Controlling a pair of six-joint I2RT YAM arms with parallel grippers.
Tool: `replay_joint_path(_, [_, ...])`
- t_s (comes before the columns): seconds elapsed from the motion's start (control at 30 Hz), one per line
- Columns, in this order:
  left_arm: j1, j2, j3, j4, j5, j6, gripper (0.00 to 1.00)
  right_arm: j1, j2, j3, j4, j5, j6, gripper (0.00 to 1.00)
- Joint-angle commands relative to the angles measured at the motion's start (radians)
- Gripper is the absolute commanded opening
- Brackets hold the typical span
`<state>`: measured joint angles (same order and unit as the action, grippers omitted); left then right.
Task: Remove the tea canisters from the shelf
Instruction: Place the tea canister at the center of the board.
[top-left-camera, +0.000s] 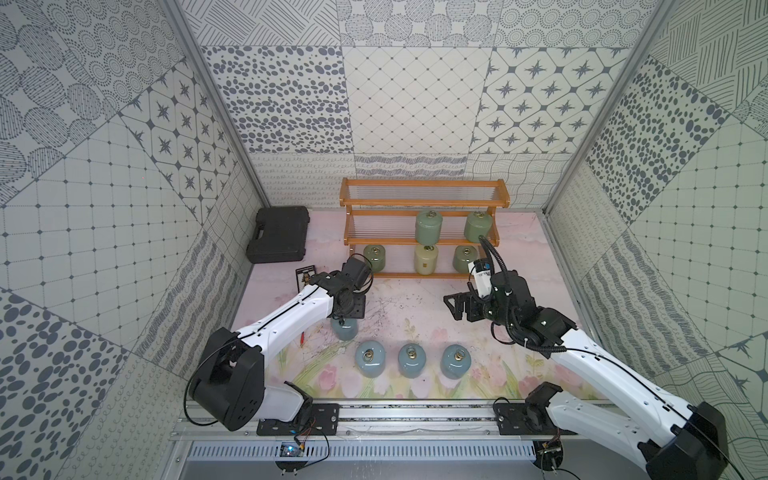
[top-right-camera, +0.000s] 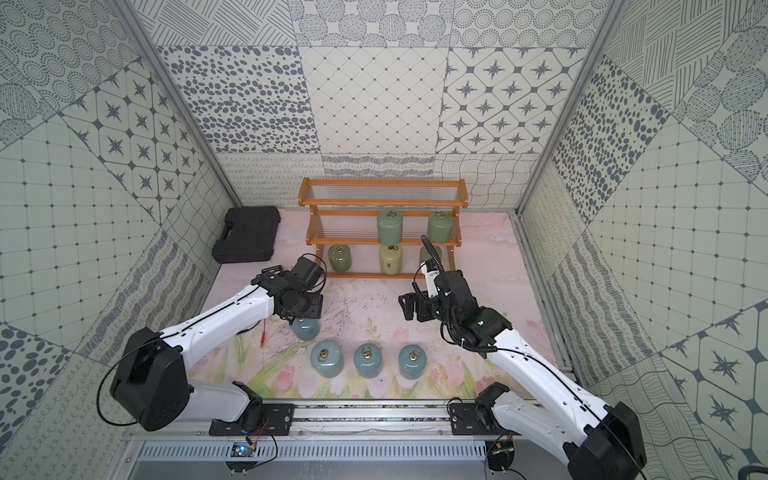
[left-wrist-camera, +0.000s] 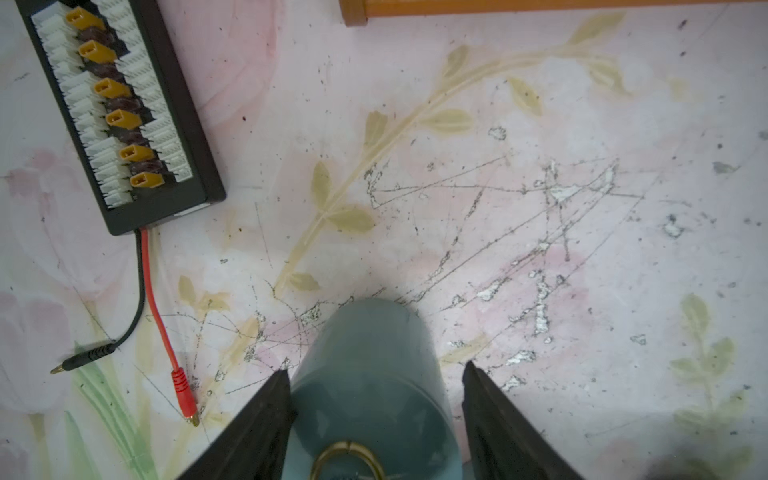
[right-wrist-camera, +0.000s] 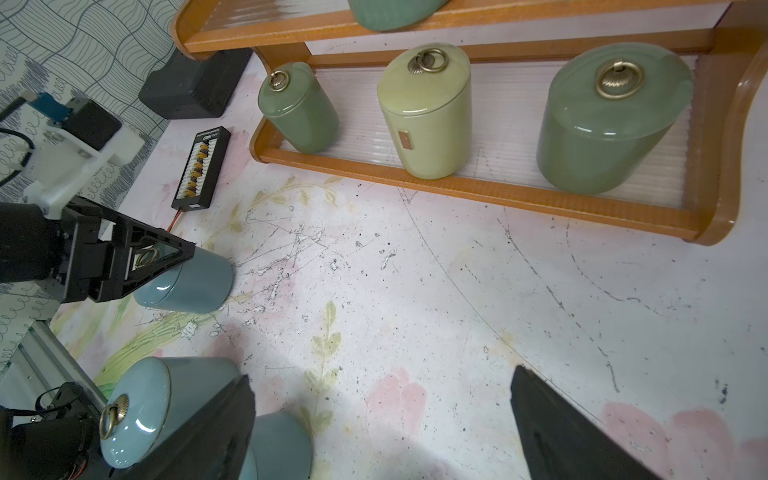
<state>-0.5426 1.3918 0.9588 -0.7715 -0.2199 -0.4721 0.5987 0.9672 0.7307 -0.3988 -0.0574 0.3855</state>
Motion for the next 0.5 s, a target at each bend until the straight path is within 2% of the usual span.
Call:
replay_joint_path(0.0, [-0.004,-0.032,-0.031,-0.13,0.021,-0.044,0.67,-0.007,-0.005,-0.014,0.051,-0.02,-0.002,1.0])
replay_joint_path(0.47, [-0.088,-0.107,-0.091,-0.285,-0.071,-0.232,0.67,-0.024,0.041,-0.016,0.085,-0.104,-0.042,1.0])
